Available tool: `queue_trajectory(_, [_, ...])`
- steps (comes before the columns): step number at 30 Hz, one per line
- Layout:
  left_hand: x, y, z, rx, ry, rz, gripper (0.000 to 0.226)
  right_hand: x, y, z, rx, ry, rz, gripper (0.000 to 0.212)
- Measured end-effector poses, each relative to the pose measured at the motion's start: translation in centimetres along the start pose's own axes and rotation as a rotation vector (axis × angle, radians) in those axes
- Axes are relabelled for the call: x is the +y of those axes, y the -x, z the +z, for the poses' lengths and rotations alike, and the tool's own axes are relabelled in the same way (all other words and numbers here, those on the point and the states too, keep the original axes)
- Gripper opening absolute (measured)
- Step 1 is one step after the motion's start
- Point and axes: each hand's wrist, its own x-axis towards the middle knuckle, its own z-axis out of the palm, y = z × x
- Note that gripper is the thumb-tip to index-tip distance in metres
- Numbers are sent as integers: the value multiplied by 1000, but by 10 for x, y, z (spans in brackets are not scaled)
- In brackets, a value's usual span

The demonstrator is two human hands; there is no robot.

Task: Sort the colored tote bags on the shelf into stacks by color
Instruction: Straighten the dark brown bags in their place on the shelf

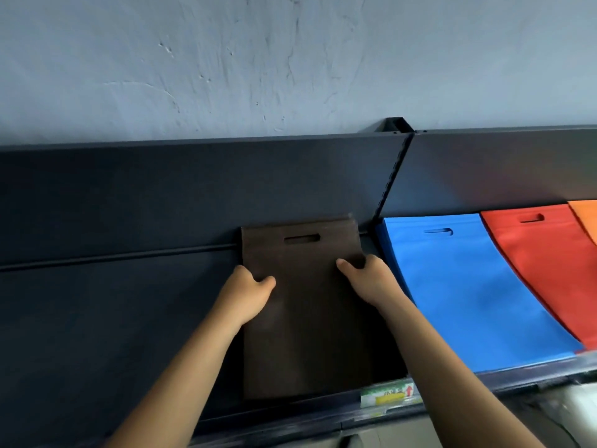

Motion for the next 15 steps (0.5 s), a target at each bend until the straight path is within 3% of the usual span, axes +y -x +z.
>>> queue_trajectory(5, [3,-5,2,14,-200,3,57,-10,4,2,87,149,-9,76])
queue_trajectory(8, [-3,-7,5,120,-378,16,74,-12,16,0,96,167,-24,76])
queue_trajectory(11, [-2,-4,6,236,-393,90,90,-8,29,-10,185,184,-92,75])
queue_trajectory(15, [11,4,19,417,-341,383,67,14,32,-45,334,150,-170,56])
